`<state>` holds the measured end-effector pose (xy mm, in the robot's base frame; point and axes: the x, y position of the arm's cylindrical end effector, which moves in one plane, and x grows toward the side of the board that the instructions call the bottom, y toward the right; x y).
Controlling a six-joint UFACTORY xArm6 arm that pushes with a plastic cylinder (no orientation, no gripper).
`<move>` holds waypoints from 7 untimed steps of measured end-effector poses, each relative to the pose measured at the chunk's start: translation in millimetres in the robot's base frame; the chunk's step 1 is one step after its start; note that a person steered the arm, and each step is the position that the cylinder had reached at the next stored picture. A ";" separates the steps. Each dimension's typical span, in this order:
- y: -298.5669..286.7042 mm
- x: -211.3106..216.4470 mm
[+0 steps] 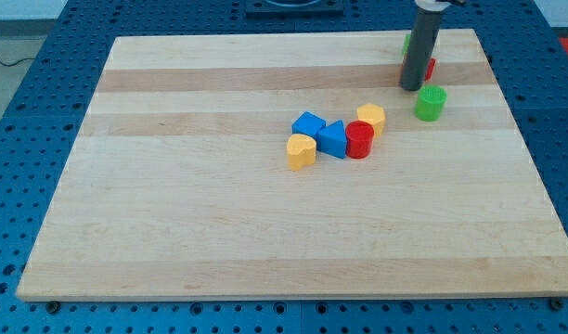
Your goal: Push green circle into red star
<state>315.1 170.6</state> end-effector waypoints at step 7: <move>2.6 117.2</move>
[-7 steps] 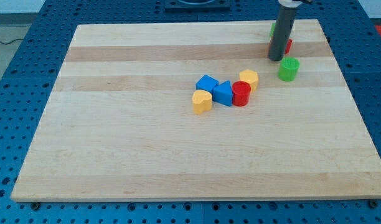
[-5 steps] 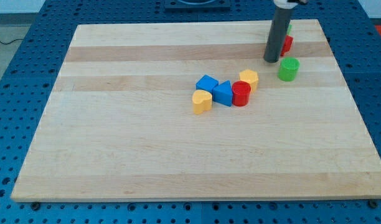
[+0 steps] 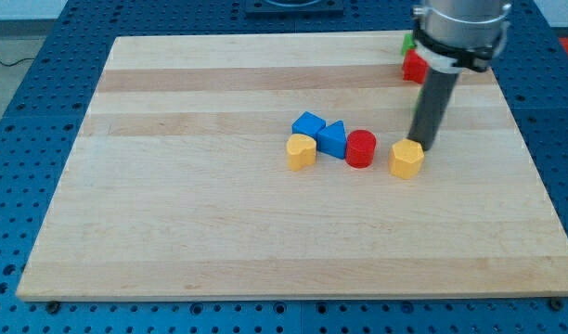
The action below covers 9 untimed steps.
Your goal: Push green circle into red star
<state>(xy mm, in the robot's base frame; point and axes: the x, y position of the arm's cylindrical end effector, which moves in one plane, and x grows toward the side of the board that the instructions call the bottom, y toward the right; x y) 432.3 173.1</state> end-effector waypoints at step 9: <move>-102.9 -72.3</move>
